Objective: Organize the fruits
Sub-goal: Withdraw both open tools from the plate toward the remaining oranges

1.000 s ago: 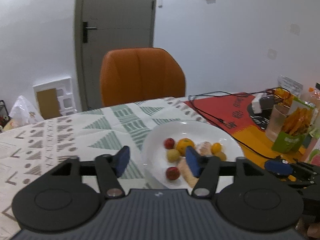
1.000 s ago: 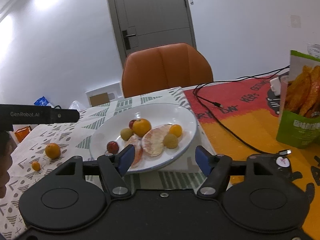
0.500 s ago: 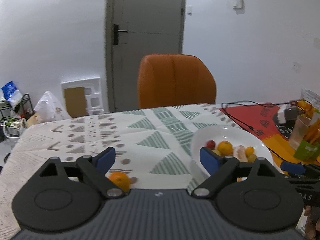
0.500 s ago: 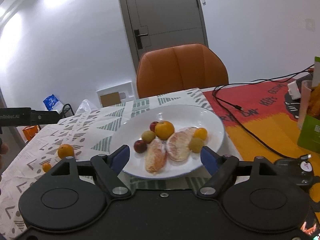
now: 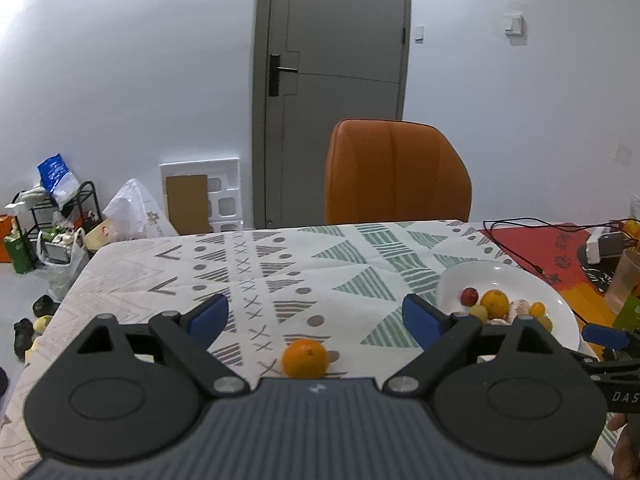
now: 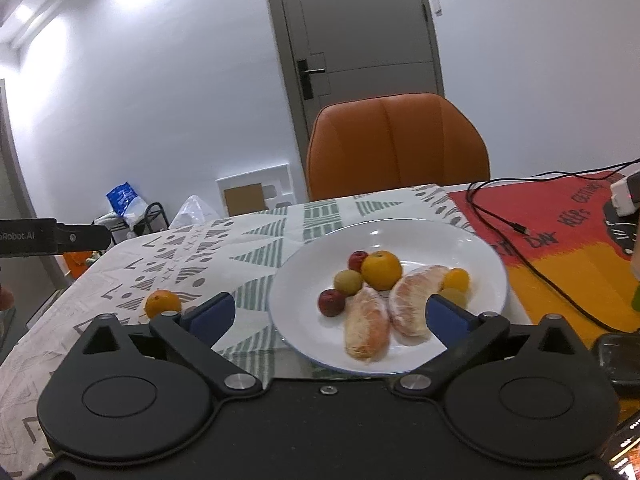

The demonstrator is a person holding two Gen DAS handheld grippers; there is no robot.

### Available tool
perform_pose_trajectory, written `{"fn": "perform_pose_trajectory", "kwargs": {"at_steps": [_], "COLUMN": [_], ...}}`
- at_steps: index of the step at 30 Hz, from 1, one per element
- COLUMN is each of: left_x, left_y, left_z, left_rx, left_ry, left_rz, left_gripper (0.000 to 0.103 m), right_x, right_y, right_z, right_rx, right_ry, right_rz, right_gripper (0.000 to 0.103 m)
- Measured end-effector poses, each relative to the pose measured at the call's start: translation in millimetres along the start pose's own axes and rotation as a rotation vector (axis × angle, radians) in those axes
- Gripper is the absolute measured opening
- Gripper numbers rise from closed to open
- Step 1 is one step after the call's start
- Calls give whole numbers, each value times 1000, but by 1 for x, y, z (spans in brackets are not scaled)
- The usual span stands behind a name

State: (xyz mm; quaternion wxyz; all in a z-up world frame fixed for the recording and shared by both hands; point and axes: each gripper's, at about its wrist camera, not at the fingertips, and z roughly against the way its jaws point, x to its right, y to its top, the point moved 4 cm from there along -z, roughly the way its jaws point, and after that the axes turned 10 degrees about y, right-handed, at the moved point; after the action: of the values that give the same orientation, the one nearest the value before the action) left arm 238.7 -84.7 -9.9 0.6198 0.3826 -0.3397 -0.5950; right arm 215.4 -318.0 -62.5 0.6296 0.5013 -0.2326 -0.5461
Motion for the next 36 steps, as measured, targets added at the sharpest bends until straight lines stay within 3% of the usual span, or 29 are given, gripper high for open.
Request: {"fn": "perform_pose_trajectory", "kwargs": {"at_steps": [19,36], "left_x": [-39,-38], "left_y": [-35,-59], "left_z": [-12,-20], "left_rx": [-87,-138], "left_ry": [98,55], "left_rz": [61,64], "left_gripper": [95,95], "right_x": [-32,-43], "right_y": [-9,-17], "right_z": [-23,-33], "right_rx": [-70,-119], "right_ry": [65,94], "right_rz": [27,34], "right_gripper": [103,103]}}
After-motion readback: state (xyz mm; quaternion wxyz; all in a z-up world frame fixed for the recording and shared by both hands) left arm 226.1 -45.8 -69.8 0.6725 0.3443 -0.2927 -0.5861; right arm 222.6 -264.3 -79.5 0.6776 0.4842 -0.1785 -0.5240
